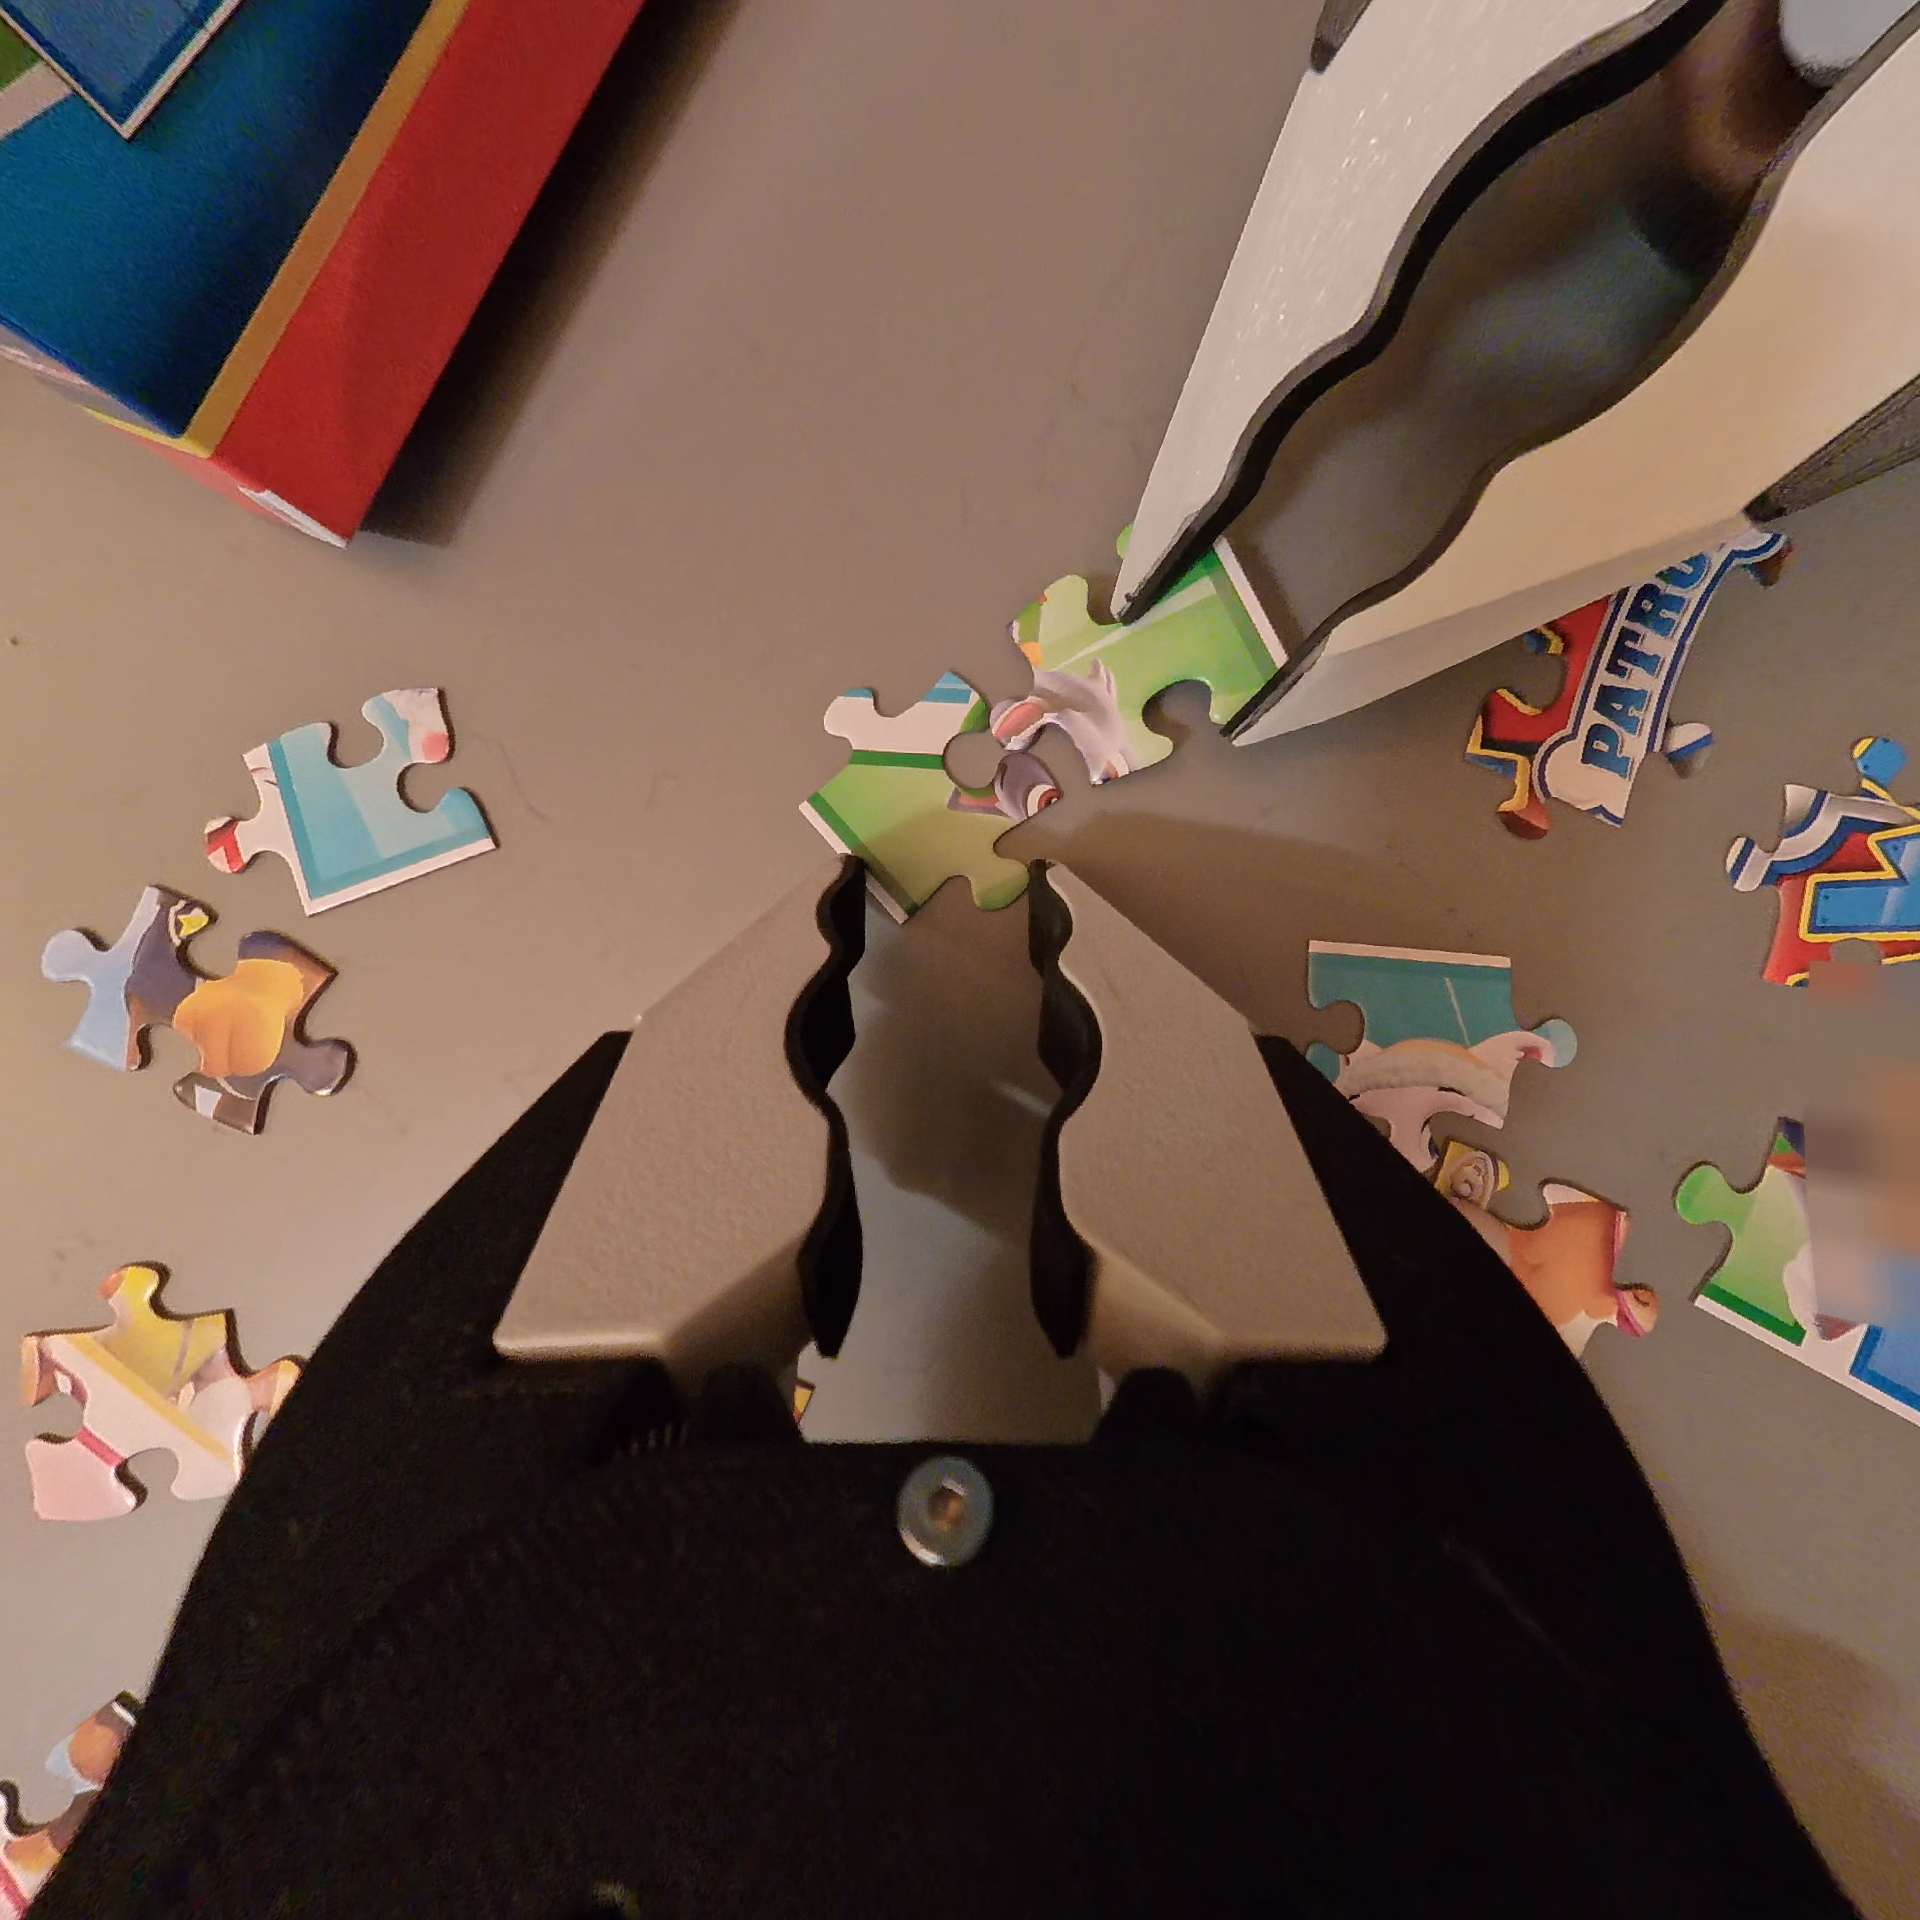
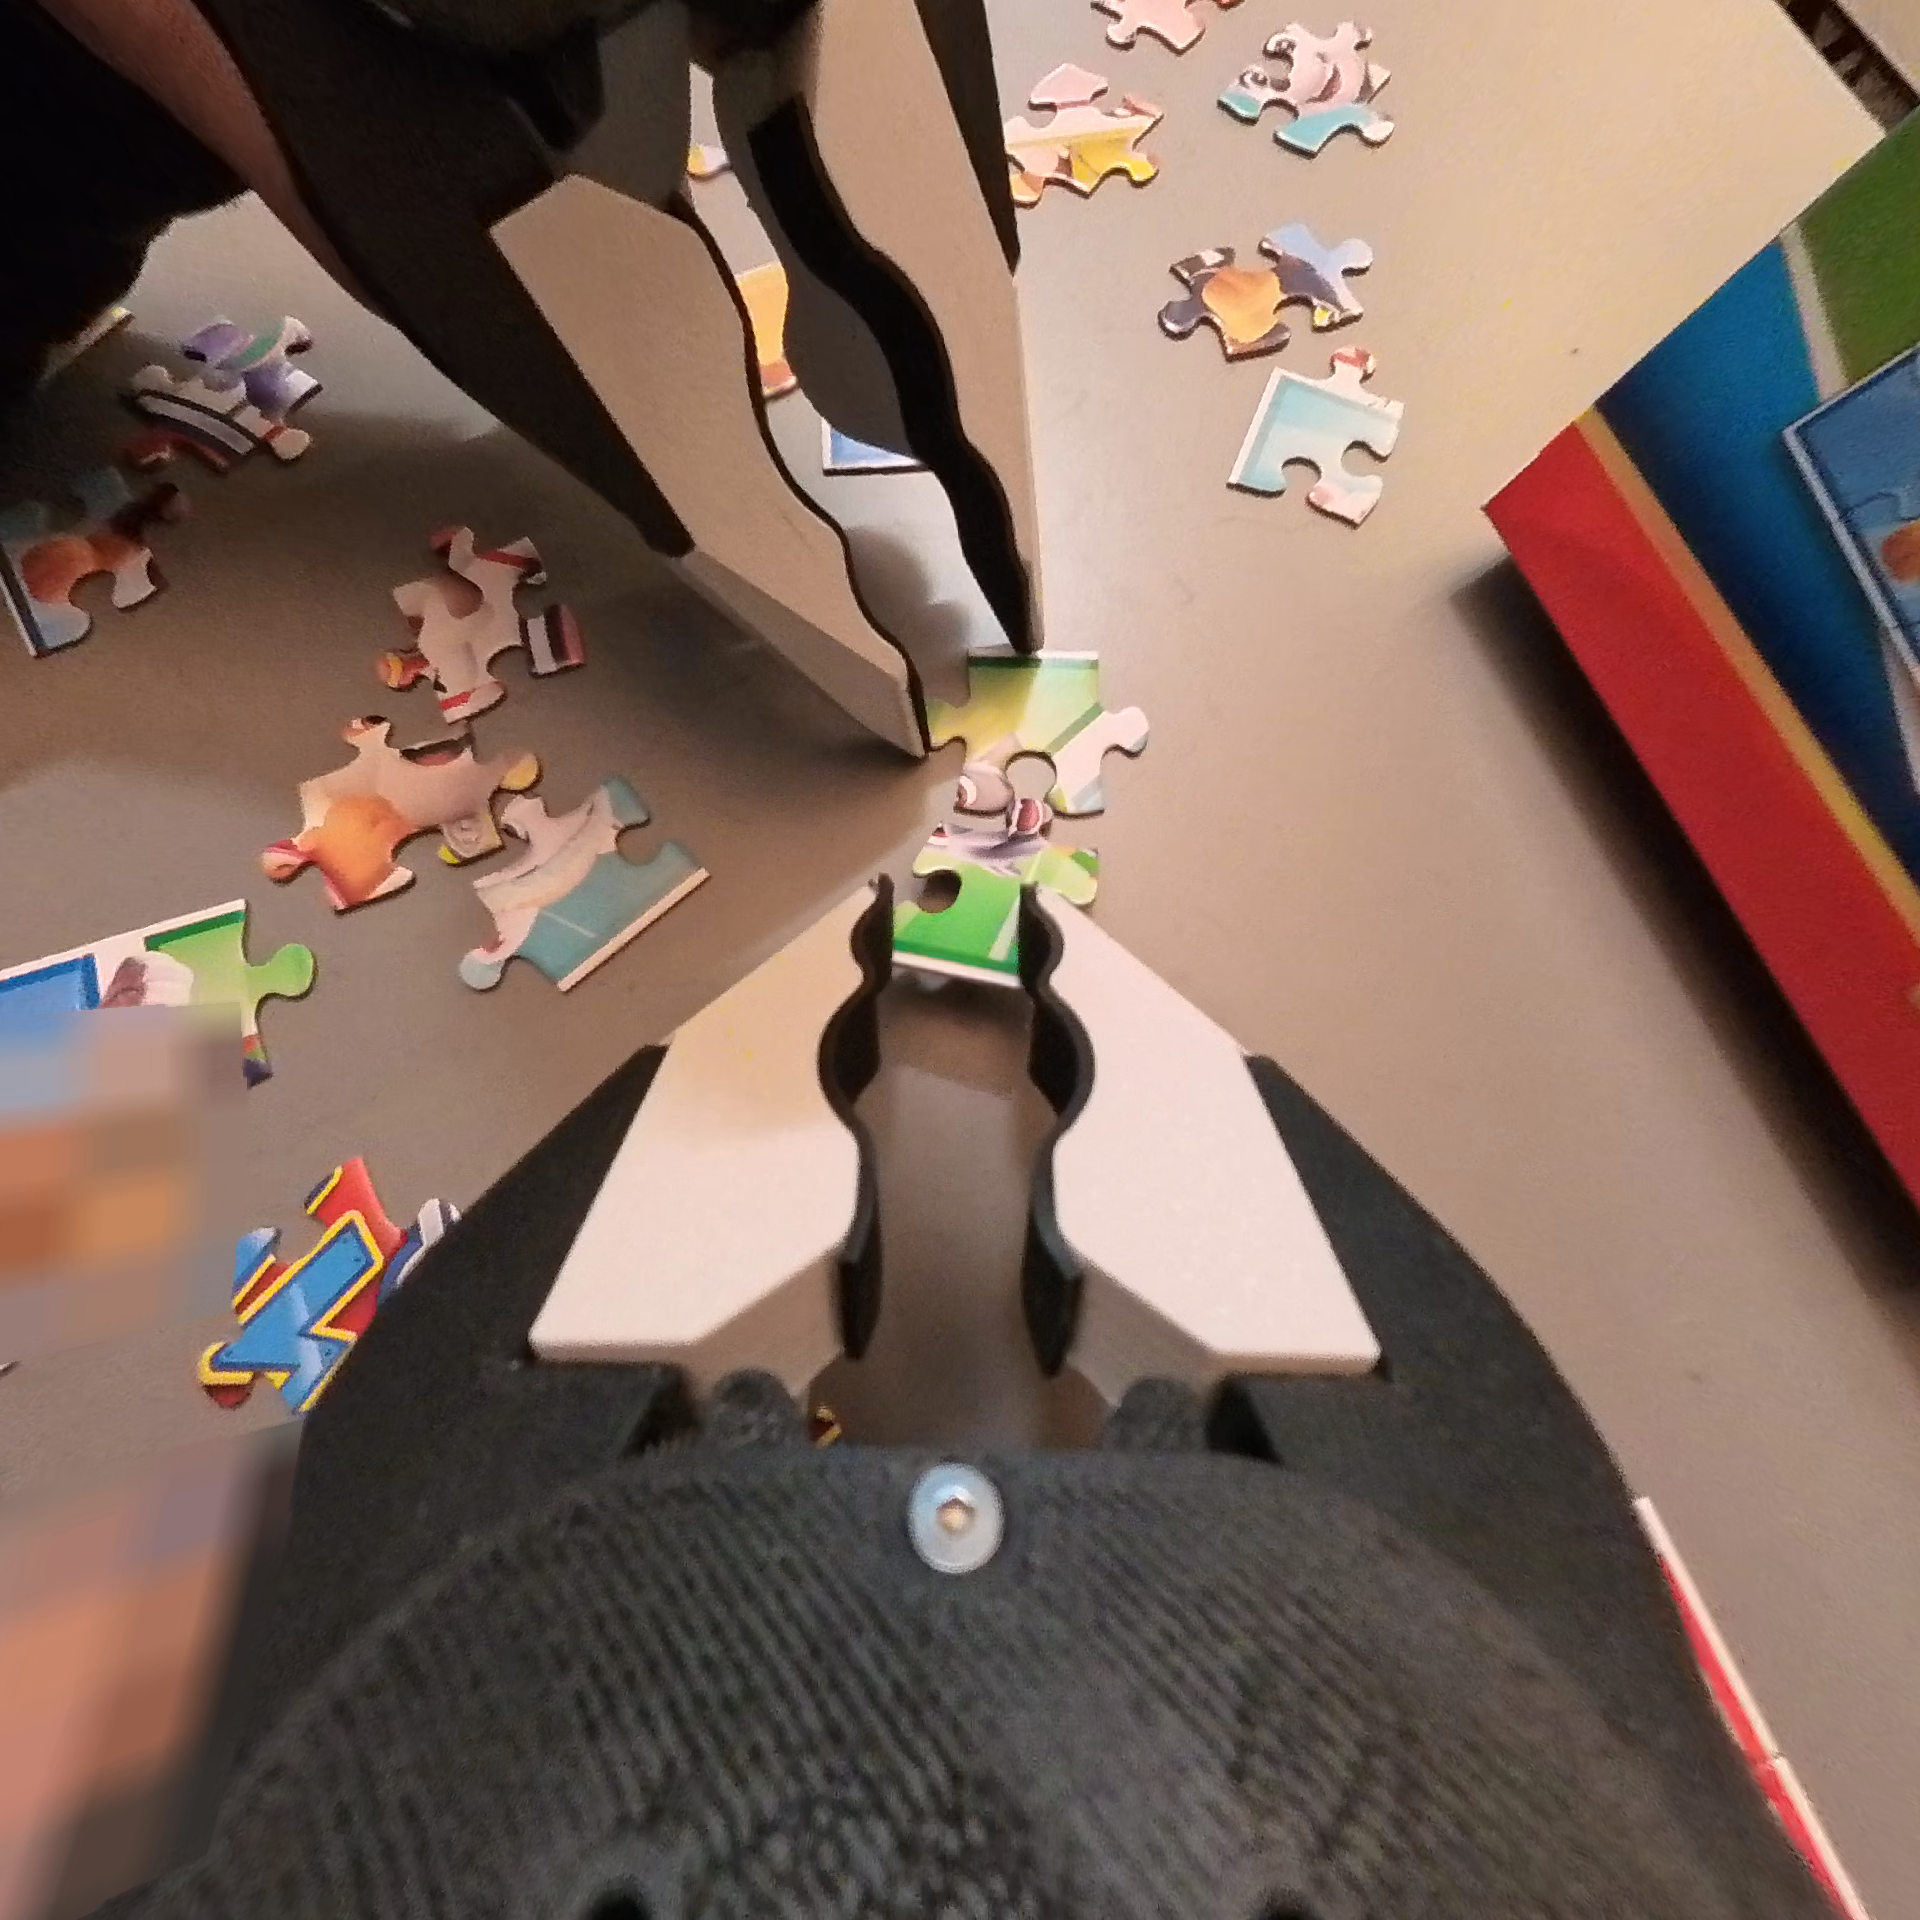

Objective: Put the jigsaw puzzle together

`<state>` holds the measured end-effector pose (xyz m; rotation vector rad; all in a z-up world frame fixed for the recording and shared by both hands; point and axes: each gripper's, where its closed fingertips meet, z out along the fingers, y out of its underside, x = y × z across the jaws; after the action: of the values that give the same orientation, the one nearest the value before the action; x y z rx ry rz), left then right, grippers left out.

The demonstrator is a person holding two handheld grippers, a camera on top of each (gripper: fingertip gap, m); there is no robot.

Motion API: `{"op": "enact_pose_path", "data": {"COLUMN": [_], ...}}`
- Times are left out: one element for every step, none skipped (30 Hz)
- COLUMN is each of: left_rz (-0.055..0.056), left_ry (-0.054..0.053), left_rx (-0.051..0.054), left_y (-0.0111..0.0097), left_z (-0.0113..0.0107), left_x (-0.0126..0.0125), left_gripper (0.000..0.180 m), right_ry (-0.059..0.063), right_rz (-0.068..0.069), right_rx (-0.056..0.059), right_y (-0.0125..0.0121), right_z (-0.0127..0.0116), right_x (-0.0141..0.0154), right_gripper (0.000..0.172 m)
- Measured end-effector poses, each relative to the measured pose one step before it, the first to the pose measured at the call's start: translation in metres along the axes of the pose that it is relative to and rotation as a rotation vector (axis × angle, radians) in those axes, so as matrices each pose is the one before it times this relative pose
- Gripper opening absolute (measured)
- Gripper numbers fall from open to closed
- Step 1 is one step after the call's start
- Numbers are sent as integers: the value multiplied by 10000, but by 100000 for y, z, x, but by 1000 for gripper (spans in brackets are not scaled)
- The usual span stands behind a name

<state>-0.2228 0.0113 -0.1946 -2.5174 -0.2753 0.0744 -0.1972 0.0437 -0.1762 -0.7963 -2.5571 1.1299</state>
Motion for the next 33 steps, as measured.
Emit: {"op": "enact_pose_path", "data": {"left_rz": [8, 7, -4, -5, 3, -5, -14, -10, -3, 4, 9, 7, 3, 1, -9, -5, 7, 14, 7, -4, -2, 4, 1, 3, 14, 15, 13, 6, 15, 24, 24, 29, 29], "left_ry": [-4, -2, 7, 11, 6, 7, 11, 5, 3, -2, -5, -6, -6, -2, 6, 8, 3, 1, 3, 5, 0, -4, -6, -10, -12, -12, 11, 13, -4, -21, -23, -21, -15], "left_rx": [20, 16, 16, 17, 18, 28, 29, 23, 27, 21, 13, 5, 12, 23, 30, 27, 16, 11, 17, 27, 30, 31, 27, 23, 16, 11, 4, 4, 22, 16, 13, 7, 5], "left_y": [-25, -21, -24, -26, -19, -19, -29, -12, -22, -26, -9, -17, -1, -15, -12, -8, -1, 2, -1, 7, 4, -3, 2, 10, 5, 13, 17, 25, 13, 17, 12, 21, 23], "left_z": [12, 22, 12, 13, 20, 18, 11, 14, 20, 12, 15, -1, 9, 3, 11, 9, 8, -5, 7, -3, -2, 4, 1, -4, 3, -1, -14, -21, 7, -7, -2, -7, -8], "left_x": [8, 14, 3, 9, 6, -1, 2, 1, 14, 14, 6, 9, -3, 2, 8, 8, -5, -3, 4, -1, 1, 3, 1, 6, -2, 7, 41, 47, 27, 6, -4, 4, 4], "left_gripper": [30, 30, 30, 29, 29, 29, 30, 30, 30, 30, 30, 30, 30, 29, 29, 29, 29, 30, 30, 30, 30, 30, 30, 30, 30, 30, 29, 29, 29, 29, 29, 29, 29], "right_ry": [21, 19, 9, 14, 31, 49, 51, 26, 34, 62, 61, 69, 70, 46, -15, -71, -80, -49, -1, 64, 141, 202, 104, -71, 52, 29, 7, -31, -48, -42, -27, -7, 7], "right_rz": [-42, -34, -19, -22, -41, -60, -41, -5, 35, 63, 63, 66, 97, 155, 196, 216, 206, 142, 56, -18, -76, -142, -146, -10, 74, 33, 0, -7, 34, 35, 21, -17, -43], "right_rx": [58, 50, 39, 38, 43, 58, 50, 15, -52, -114, -143, -154, -155, -153, -127, -73, -39, -43, -64, -90, -85, -29, -42, 10, 15, 13, -6, 1, 33, 36, 19, -3, -17], "right_y": [-117, -108, -90, -80, -71, -101, -88, -22, 96, 217, 272, 294, 259, 206, 129, 3, -44, -41, 8, 85, 73, 0, 14, -40, -36, -2, 22, 41, 19, 7, -4, 4, 21], "right_z": [-68, -42, -38, -49, -80, -92, -99, -66, -15, 41, 77, 90, 111, 134, 159, 197, 202, 205, 192, 193, 158, 64, 38, 2, 24, -5, -44, -64, -9, -15, -9, -2, -21], "right_x": [12, 23, 7, 14, 15, 38, 42, 45, 94, 170, 158, 160, 136, 89, -22, -138, -195, -178, -144, -63, 23, 85, -43, -211, 30, 23, 28, 14, -3, 3, 1, 1, -11], "right_gripper": [22, 22, 22, 22, 18, 15, 14, 15, 16, 17, 20, 23, 26, 33, 40, 46, 49, 53, 55, 55, 55, 53, 51, 45, 43, 40, 37, 27, 27, 27, 27, 27, 27]}}
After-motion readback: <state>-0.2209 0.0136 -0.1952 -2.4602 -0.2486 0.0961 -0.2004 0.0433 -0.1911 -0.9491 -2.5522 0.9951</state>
